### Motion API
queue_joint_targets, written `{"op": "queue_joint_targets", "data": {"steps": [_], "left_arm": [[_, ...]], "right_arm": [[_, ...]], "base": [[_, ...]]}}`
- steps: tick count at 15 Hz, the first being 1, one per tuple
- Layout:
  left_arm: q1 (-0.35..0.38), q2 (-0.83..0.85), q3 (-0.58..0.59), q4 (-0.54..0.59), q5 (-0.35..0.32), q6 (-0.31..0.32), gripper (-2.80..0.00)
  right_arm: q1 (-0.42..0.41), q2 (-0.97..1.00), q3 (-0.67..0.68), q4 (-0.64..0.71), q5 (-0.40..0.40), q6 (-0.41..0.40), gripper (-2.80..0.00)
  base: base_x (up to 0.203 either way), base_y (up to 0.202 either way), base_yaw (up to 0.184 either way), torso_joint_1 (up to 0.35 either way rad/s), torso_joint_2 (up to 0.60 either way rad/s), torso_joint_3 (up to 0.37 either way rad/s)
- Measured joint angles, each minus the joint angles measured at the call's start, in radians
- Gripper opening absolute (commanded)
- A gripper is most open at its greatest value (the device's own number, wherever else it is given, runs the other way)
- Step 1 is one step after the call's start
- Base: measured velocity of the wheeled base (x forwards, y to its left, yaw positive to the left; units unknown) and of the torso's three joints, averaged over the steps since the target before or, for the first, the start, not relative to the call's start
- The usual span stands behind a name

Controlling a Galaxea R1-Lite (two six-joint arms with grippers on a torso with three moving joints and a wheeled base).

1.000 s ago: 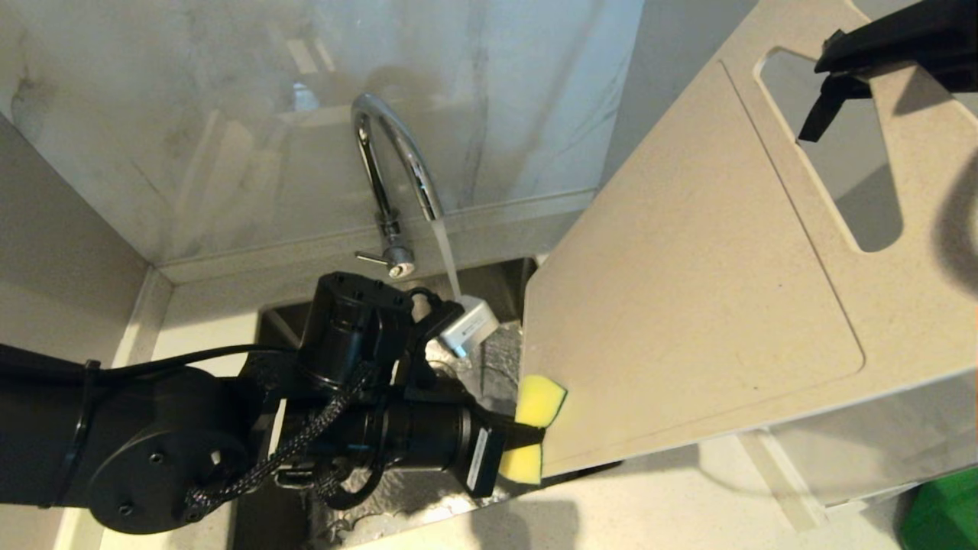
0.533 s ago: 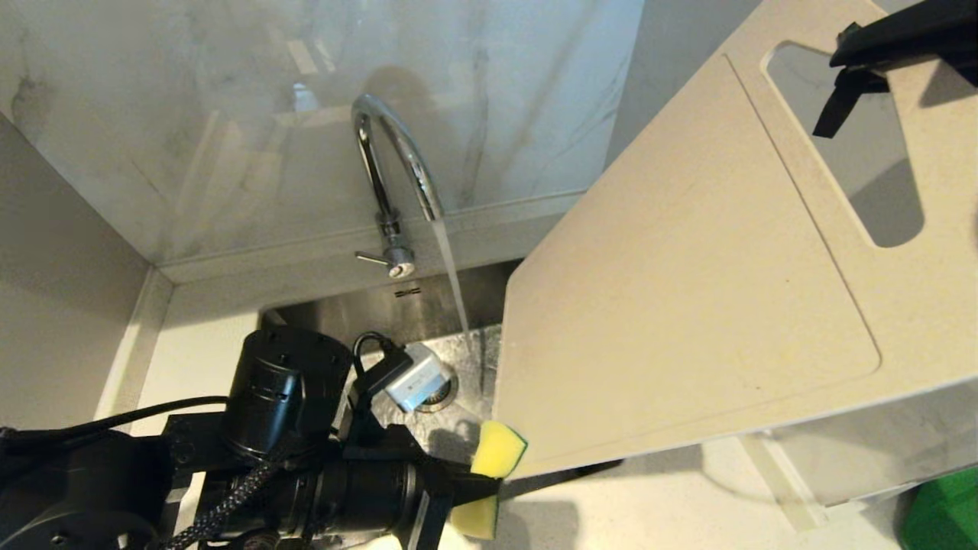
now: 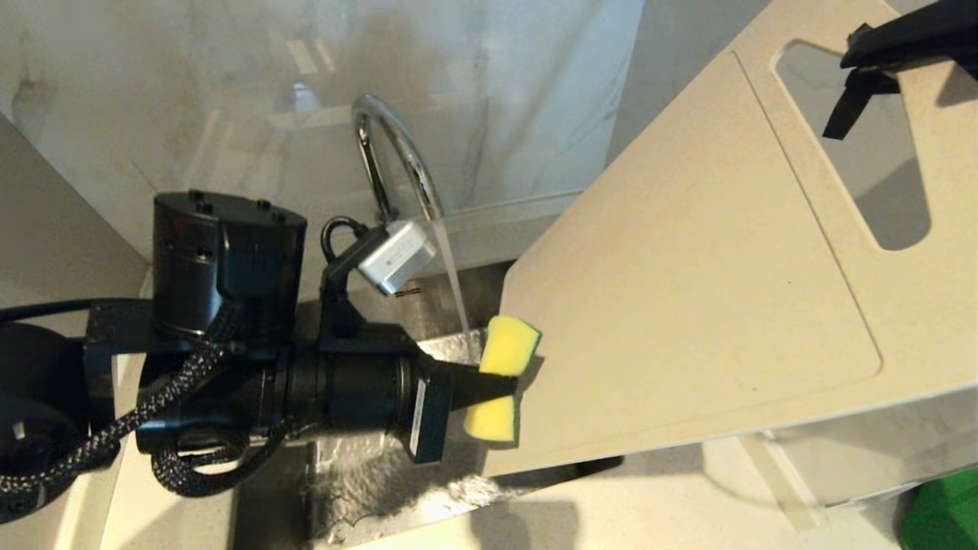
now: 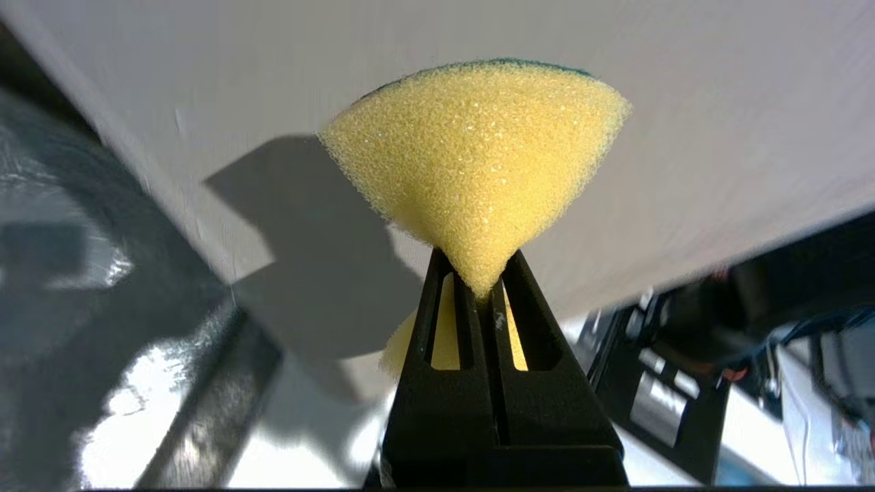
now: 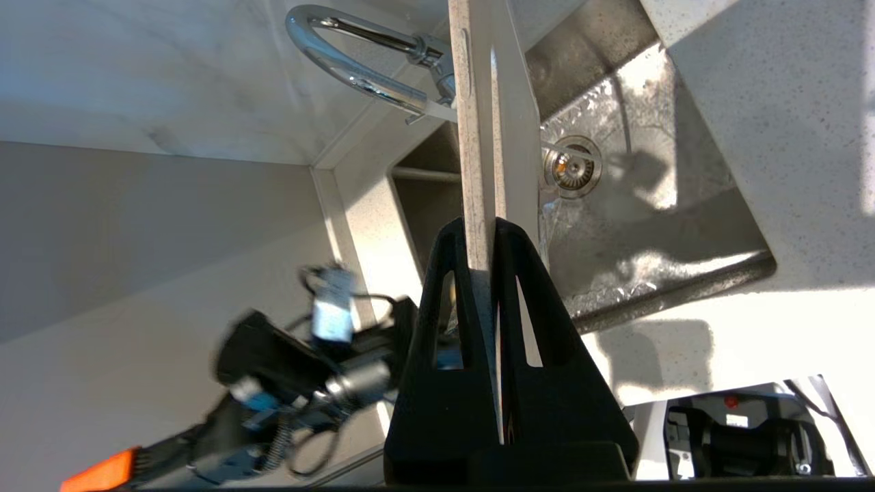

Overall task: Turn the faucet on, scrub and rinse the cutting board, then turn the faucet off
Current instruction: Scrub the cutting board underwater

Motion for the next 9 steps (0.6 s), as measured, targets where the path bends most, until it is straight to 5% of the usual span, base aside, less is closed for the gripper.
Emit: {"op": "queue_joint_targets", "data": {"steps": [9], "left_arm": [[-0.001,0.208,-0.439,0.134,-0.007,0.013,-2.80]], "right_arm": [[0.000,-0.018,0.017,0.003,0.028,0.000,-2.80]], "base": [[0.000,0.000,0.000,0.000,0.00,0.000]]}}
